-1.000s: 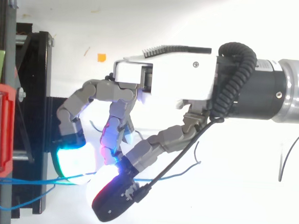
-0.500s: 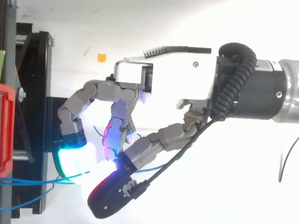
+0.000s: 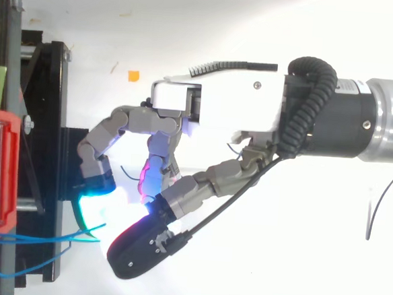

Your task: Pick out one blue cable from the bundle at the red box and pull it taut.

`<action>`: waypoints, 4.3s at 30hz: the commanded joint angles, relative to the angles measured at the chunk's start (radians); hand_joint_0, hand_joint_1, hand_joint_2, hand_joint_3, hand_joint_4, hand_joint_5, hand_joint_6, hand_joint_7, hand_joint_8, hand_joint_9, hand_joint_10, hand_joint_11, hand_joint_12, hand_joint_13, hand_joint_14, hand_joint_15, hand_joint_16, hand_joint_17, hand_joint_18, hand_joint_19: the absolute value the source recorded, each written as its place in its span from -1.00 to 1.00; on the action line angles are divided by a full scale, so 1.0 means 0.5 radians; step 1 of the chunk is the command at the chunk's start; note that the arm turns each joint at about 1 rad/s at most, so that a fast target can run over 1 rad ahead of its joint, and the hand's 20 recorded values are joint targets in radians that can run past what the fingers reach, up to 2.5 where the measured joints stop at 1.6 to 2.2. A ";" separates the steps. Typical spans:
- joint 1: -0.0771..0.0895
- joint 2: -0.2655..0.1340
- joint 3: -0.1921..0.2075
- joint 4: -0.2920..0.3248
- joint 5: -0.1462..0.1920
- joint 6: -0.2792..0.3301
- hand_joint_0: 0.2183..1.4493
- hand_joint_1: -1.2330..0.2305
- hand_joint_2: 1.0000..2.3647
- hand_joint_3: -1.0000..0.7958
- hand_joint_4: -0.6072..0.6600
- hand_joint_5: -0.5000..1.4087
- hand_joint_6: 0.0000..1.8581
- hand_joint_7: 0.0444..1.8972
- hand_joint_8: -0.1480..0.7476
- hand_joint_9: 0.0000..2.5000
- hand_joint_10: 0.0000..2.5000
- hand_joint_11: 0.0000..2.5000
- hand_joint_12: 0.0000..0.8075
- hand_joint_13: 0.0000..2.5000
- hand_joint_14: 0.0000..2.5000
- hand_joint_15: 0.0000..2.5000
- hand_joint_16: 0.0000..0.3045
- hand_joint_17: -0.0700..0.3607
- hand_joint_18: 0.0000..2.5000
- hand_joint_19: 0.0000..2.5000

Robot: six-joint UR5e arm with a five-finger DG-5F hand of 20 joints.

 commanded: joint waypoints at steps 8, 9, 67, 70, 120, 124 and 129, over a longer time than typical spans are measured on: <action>0.000 0.000 0.000 -0.001 0.000 0.000 -0.44 -0.18 -1.00 -0.44 -0.05 -0.59 -0.05 0.11 0.00 0.13 -0.98 -0.36 -0.21 0.00 -0.98 -0.36 -0.69 -0.19 -0.16 -0.19; 0.000 0.000 0.000 -0.001 0.000 0.000 -0.44 -0.14 -1.00 -0.44 -0.05 -0.59 -0.05 0.10 0.01 0.13 -0.98 -0.36 -0.20 0.00 -0.98 -0.36 -0.69 -0.18 -0.16 -0.19; 0.006 0.000 0.000 -0.001 0.000 0.000 -0.41 -0.05 -1.00 -0.42 0.06 -0.60 -0.07 0.00 0.03 0.10 -0.98 -0.36 -0.14 -0.01 -0.98 -0.36 -0.69 -0.19 -0.19 -0.17; 0.003 0.000 0.000 -0.001 0.000 0.000 -0.36 -0.08 -0.99 -0.34 0.05 -0.60 -0.07 0.01 0.02 0.09 -0.98 -0.36 -0.16 -0.01 -0.98 -0.36 -0.70 -0.20 -0.19 -0.18; 0.012 0.000 0.000 -0.037 0.006 0.132 -0.35 -0.24 -0.98 -0.20 0.00 -0.61 -0.04 0.05 0.04 0.08 -0.98 -0.34 -0.19 -0.02 -0.98 -0.37 -0.68 -0.17 -0.18 -0.18; 0.009 0.000 0.000 -0.037 0.006 0.132 -0.36 -0.26 -0.97 -0.09 -0.03 -0.60 -0.02 0.04 0.06 0.10 -0.98 -0.34 -0.18 -0.02 -0.98 -0.37 -0.67 -0.15 -0.16 -0.20; 0.009 0.000 0.000 -0.037 0.006 0.132 -0.34 -0.39 -0.97 0.07 -0.10 -0.58 -0.01 0.10 0.07 0.12 -0.98 -0.35 -0.17 -0.02 -0.98 -0.39 -0.65 -0.12 -0.15 -0.21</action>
